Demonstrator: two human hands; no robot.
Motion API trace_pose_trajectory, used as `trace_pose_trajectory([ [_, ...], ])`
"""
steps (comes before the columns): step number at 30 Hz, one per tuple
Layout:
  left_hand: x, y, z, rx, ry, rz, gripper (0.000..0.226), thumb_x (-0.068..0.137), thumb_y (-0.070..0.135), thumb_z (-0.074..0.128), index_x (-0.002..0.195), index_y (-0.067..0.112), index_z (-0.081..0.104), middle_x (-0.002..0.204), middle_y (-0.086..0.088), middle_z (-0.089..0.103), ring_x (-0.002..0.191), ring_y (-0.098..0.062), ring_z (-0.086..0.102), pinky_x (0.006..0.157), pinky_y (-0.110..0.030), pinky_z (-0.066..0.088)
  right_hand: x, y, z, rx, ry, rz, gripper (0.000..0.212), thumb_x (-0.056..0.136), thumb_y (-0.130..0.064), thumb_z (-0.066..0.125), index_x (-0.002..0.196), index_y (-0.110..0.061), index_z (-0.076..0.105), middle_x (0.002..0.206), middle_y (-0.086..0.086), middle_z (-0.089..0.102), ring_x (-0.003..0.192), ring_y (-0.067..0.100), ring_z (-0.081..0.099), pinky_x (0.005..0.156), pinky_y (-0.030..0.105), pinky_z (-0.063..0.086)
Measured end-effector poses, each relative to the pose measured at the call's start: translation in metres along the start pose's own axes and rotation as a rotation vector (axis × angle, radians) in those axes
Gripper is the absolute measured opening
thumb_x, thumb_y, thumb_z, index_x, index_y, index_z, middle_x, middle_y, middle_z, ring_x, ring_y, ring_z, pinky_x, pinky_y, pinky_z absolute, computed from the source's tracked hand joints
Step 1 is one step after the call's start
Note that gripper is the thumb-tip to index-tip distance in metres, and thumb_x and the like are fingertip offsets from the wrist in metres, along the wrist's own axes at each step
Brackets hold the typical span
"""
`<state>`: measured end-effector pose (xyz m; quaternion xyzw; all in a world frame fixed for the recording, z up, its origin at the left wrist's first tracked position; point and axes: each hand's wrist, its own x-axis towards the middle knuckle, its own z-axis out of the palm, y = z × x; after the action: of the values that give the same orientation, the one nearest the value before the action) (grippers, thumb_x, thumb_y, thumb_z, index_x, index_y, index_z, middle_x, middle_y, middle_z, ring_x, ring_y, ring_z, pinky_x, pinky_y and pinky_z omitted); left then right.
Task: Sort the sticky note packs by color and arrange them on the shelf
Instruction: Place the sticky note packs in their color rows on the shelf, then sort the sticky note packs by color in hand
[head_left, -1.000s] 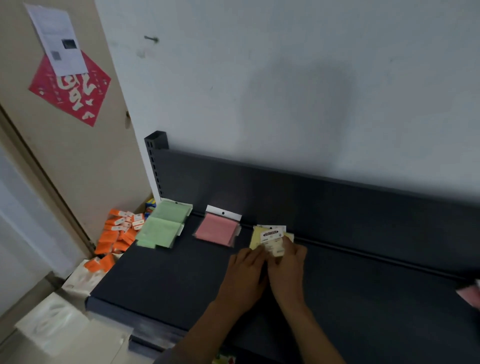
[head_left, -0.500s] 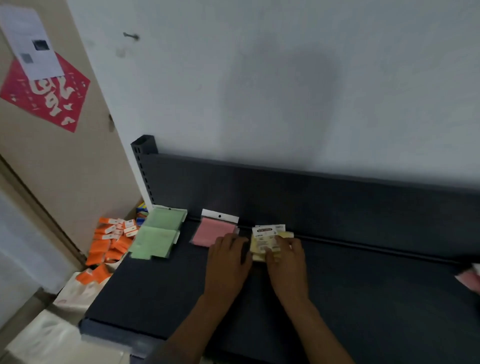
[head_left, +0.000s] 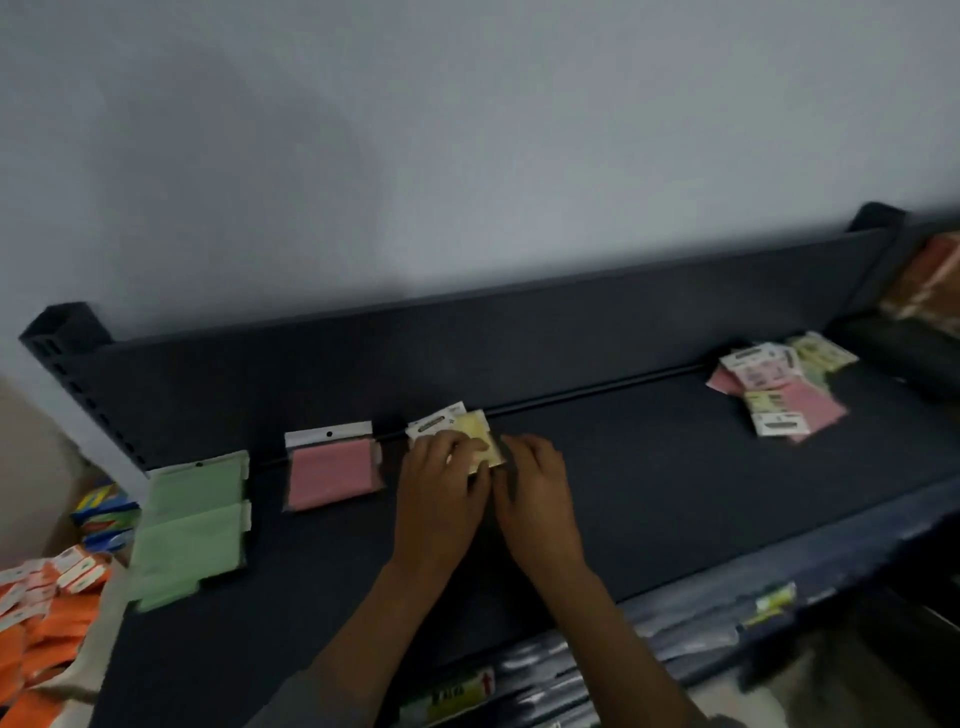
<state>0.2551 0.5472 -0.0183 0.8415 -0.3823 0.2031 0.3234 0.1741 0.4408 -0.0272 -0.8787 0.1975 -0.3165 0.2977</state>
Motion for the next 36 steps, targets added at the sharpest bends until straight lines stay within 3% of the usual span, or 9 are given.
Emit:
trace_pose_trajectory([
  [6,0.0,0.058,0.022,-0.007,-0.081,0.185,0.029,0.093,0.03,0.065,0.121,0.022,0.066,0.138,-0.002,0.054,0.128,-0.025,0.046,0.102,-0.042,0.041,-0.034,0.042,-0.057,-0.243,0.122,0.091,0.044,0.099,-0.021,0.061,0.14,-0.008,0.053,0.141,0.014,0.052,0.129,0.029,0.047,0.108,0.042,0.044],
  [16,0.001,0.158,0.08,-0.151,-0.218,0.381,0.032,0.093,0.035,0.064,0.122,0.023,0.067,0.135,0.004,0.06,0.121,-0.019,0.055,0.099,-0.042,0.045,-0.065,0.097,-0.148,-0.398,0.293,0.265,0.045,0.093,-0.017,0.068,0.136,-0.009,0.057,0.137,0.013,0.053,0.129,0.03,0.046,0.11,0.042,0.043],
  [25,0.02,0.214,0.132,-0.161,-0.322,0.355,0.032,0.091,0.038,0.065,0.121,0.026,0.066,0.119,0.008,0.066,0.106,-0.014,0.06,0.088,-0.035,0.049,-0.049,0.157,-0.205,-0.398,0.32,0.327,0.049,0.087,-0.015,0.074,0.134,-0.013,0.058,0.133,0.01,0.055,0.125,0.029,0.048,0.106,0.041,0.046],
  [36,0.052,0.296,0.193,-0.086,-0.297,0.275,0.034,0.088,0.037,0.071,0.119,0.024,0.065,0.112,0.006,0.063,0.104,-0.016,0.059,0.084,-0.035,0.049,-0.019,0.246,-0.284,-0.433,0.174,0.275,0.051,0.088,-0.018,0.07,0.137,-0.013,0.056,0.135,0.008,0.053,0.127,0.029,0.046,0.107,0.04,0.044],
])
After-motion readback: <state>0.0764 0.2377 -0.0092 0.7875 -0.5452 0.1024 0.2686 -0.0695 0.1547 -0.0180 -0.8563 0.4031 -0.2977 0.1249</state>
